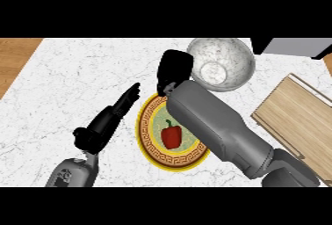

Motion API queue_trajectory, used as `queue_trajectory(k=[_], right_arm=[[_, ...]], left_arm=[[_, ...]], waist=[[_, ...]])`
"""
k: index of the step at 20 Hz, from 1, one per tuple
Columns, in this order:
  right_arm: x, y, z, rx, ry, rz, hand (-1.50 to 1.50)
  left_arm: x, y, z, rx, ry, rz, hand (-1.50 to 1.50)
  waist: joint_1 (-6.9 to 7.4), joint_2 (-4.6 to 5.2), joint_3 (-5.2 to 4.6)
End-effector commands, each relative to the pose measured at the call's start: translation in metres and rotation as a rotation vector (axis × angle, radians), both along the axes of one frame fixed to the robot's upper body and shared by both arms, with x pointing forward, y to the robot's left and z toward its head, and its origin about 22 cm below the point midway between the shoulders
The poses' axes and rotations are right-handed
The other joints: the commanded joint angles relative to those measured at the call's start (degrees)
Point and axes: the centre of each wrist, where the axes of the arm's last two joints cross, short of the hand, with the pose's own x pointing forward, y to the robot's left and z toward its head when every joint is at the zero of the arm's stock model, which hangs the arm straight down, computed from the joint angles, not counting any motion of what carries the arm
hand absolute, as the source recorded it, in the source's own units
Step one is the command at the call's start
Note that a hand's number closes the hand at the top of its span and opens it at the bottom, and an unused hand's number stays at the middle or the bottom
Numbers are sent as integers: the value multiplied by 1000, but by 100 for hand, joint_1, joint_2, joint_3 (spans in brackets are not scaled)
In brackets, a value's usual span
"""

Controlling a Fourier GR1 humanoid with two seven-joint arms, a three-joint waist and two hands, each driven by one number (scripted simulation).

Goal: Pick the sweet potato from the plate and place it in the bowl

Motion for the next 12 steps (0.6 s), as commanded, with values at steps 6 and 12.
queue_trajectory(k=[6, 12], right_arm=[[7, 27, 67, 229, -443, -91, 150], [27, 13, 71, 259, -468, -185, 150]], left_arm=[[-1, 0, -2, -6, 15, 43, 0], [-8, 1, -1, -7, 5, 40, 0]], waist=[[-179, -54, 2], [-248, -56, 1]])
